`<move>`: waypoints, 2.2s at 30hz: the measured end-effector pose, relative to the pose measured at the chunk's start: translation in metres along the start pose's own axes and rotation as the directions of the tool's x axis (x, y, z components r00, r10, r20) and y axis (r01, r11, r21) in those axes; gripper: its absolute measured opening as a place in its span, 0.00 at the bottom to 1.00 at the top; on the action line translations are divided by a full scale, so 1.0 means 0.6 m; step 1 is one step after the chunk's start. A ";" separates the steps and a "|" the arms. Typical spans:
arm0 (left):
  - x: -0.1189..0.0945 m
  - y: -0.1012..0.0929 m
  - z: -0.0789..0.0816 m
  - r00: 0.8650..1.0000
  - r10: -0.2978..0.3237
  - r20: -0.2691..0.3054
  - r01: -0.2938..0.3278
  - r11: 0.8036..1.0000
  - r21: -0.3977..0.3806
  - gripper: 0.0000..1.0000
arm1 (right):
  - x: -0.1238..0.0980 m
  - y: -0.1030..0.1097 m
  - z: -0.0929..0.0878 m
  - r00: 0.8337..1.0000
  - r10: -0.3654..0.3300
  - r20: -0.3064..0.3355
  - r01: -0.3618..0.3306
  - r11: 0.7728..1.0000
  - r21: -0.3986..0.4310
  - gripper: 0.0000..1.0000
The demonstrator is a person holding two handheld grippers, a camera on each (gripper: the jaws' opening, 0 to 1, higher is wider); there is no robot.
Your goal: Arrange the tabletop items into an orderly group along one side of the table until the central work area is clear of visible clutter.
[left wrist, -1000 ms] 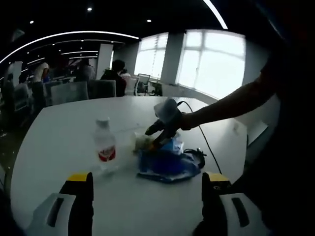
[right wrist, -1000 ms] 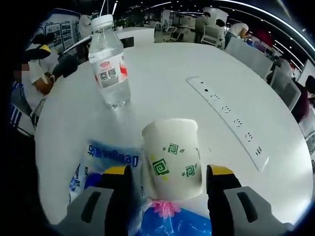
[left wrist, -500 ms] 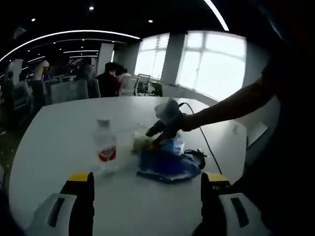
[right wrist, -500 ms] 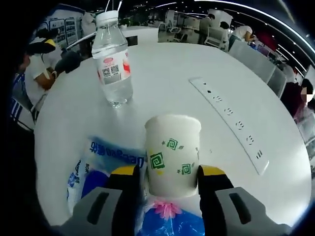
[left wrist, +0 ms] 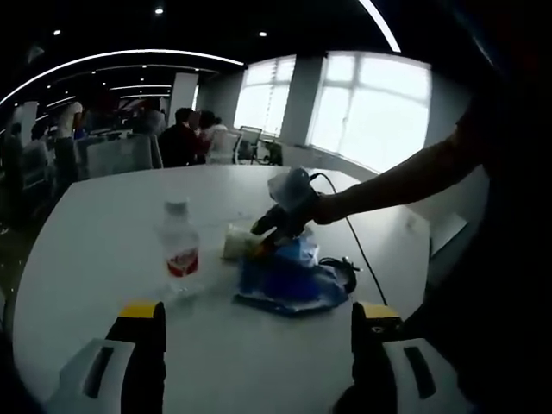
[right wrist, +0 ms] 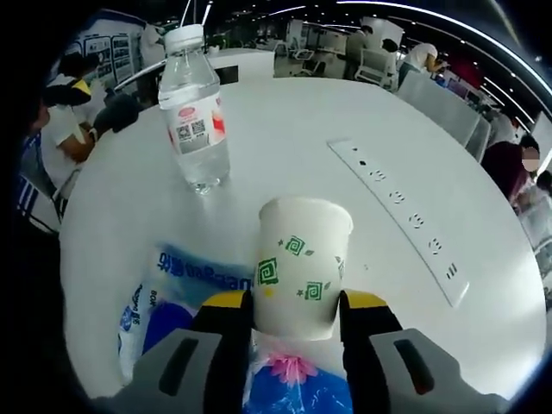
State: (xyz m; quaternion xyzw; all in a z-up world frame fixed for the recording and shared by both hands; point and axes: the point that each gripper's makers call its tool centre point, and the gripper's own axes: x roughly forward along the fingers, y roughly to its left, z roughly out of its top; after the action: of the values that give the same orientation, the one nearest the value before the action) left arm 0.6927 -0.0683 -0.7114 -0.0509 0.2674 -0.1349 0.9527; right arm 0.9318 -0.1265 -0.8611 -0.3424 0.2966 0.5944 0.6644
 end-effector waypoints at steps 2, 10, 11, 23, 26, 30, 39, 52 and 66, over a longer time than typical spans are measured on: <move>0.001 0.000 0.001 1.000 -0.001 0.003 0.001 1.000 -0.001 0.87 | 0.001 0.001 0.000 1.000 0.001 0.001 -0.001 1.000 0.001 0.35; 0.005 0.001 0.004 1.000 -0.011 0.011 0.011 1.000 -0.001 0.87 | -0.012 -0.002 0.009 1.000 -0.012 0.020 0.012 1.000 0.008 0.34; 0.006 0.001 0.005 1.000 -0.013 0.013 0.013 1.000 0.000 0.87 | -0.015 -0.002 0.009 1.000 -0.014 0.023 0.014 1.000 0.015 0.34; 0.023 -0.012 0.021 0.998 -0.063 0.030 0.063 0.998 0.008 0.85 | -0.067 -0.005 0.036 0.992 -0.062 0.114 0.057 0.997 0.048 0.34; 0.029 -0.020 0.031 0.996 -0.086 0.036 0.085 0.996 0.021 0.84 | -0.087 0.001 0.046 0.987 -0.073 0.144 0.067 0.997 0.048 0.34; 0.041 -0.036 0.044 0.991 -0.127 0.036 0.125 0.991 0.053 0.83 | -0.118 0.012 0.058 0.978 -0.091 0.188 0.083 0.995 0.050 0.34; 0.065 -0.069 0.062 0.981 -0.191 0.030 0.188 0.977 0.100 0.79 | -0.191 0.046 0.074 0.952 -0.122 0.280 0.107 0.992 0.067 0.34; 0.090 -0.106 0.116 0.962 -0.270 0.030 0.258 0.943 0.210 0.66 | -0.287 0.117 0.085 0.918 -0.123 0.376 0.105 0.992 0.068 0.34; 0.095 -0.143 0.140 0.942 -0.333 -0.023 0.321 0.883 0.343 0.44 | -0.340 0.188 0.062 0.905 -0.092 0.415 0.075 0.996 0.058 0.34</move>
State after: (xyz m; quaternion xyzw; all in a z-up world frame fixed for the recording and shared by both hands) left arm 0.7636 -0.1649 -0.6537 0.0686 0.2100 -0.3370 0.9152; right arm 0.7955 -0.2095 -0.6871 -0.2062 0.1448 0.6188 0.7440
